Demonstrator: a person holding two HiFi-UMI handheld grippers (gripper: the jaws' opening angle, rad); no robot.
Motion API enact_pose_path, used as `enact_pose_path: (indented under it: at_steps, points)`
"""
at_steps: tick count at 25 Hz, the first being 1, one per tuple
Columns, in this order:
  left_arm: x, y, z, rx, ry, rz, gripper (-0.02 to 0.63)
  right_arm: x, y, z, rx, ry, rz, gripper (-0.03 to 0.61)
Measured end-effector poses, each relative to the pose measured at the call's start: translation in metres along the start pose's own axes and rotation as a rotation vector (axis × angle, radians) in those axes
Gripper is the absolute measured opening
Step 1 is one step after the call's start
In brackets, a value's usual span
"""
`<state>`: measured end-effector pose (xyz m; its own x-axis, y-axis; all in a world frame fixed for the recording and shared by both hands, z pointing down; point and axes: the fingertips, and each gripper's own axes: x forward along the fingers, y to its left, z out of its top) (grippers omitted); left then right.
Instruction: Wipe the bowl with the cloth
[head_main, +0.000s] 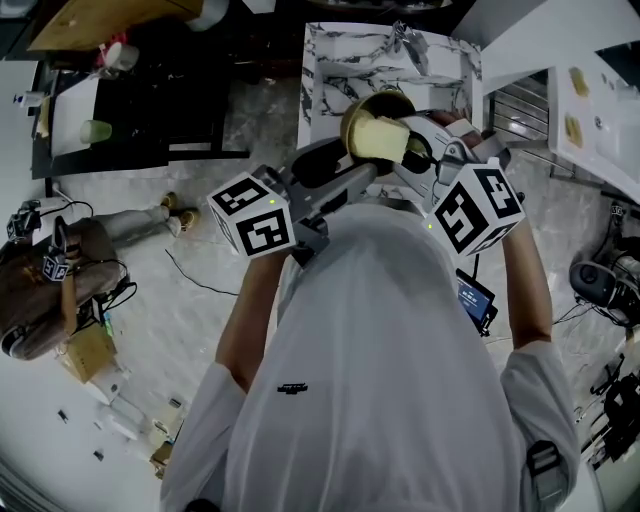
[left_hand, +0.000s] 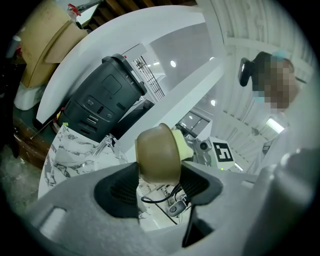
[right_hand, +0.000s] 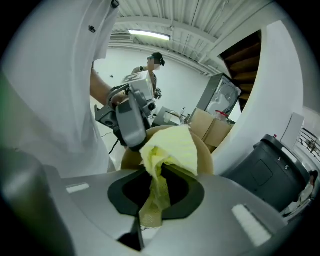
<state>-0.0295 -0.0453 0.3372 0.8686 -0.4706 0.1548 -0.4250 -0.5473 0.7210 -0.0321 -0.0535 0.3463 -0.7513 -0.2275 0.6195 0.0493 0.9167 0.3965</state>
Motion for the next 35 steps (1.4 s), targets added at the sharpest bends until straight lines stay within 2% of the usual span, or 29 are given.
enact_pose_path:
  at_steps: [2, 5, 10, 18, 21, 25, 31, 35]
  points:
    - [-0.002, 0.001, 0.0, 0.0, 0.0, 0.001, 0.258, 0.0, 0.005, -0.006, -0.016, 0.039, 0.019, 0.04]
    - [-0.003, 0.003, -0.001, 0.001, 0.002, 0.006, 0.258, -0.005, 0.002, -0.015, -0.003, 0.061, -0.004, 0.041]
    - [-0.005, 0.007, 0.001, 0.004, -0.019, 0.036, 0.258, -0.02, -0.014, -0.02, 0.109, 0.007, -0.077, 0.041]
    - [-0.023, 0.03, 0.027, -0.046, -0.17, 0.135, 0.258, -0.048, -0.032, -0.027, 0.219, -0.041, -0.164, 0.041]
    - [-0.03, 0.035, 0.041, -0.067, -0.239, 0.155, 0.258, -0.048, -0.023, -0.027, 0.235, -0.044, -0.139, 0.041]
    - [-0.034, 0.039, 0.055, -0.109, -0.315, 0.166, 0.258, -0.034, 0.001, -0.017, 0.246, -0.064, -0.056, 0.04]
    - [-0.026, 0.033, 0.058, -0.106, -0.321, 0.148, 0.258, -0.001, 0.032, 0.014, 0.238, -0.158, 0.028, 0.041]
    - [-0.021, 0.025, 0.056, -0.092, -0.3, 0.137, 0.258, 0.013, 0.039, 0.021, 0.249, -0.179, 0.029, 0.041]
